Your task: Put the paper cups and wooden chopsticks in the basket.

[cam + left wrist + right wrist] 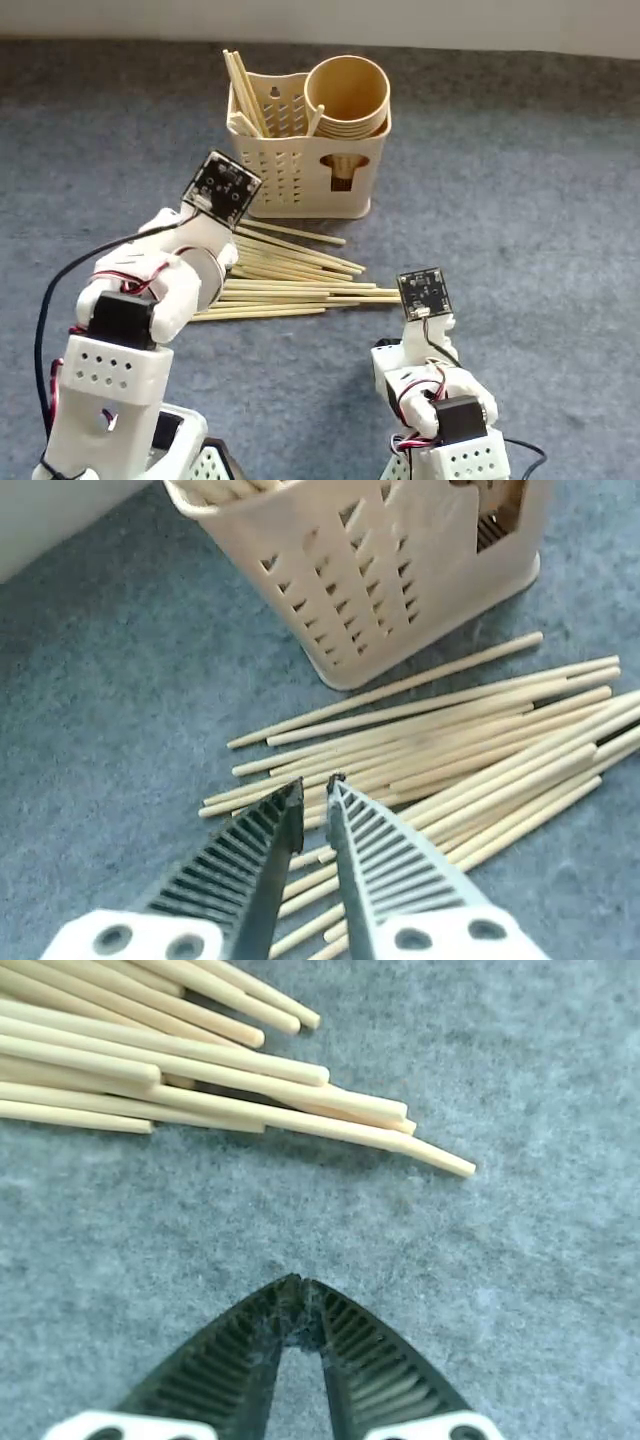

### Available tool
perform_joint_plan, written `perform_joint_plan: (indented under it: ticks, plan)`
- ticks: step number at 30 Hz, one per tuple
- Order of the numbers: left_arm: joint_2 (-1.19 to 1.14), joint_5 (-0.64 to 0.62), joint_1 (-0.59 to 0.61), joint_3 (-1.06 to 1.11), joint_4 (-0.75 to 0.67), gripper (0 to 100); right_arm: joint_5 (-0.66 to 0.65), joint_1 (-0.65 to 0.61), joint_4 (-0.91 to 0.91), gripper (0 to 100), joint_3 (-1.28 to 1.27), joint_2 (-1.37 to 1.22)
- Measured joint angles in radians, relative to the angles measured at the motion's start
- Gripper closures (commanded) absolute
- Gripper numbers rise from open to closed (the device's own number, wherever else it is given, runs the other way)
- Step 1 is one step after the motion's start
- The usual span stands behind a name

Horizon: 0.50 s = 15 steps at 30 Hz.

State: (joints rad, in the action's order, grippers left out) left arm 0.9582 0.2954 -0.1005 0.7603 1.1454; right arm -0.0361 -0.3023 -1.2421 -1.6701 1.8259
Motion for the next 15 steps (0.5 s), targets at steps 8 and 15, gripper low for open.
perform_joint_plan:
  ticks: [8,15]
  plan:
    - [-0.002,0.025,0.0,0.086,0.061,94,0.0,0.0,0.0,99.1,0.0,0.0]
    - [-0.002,0.08,0.0,0.129,0.069,94,0.0,0.0,0.0,99.1,0.0,0.0]
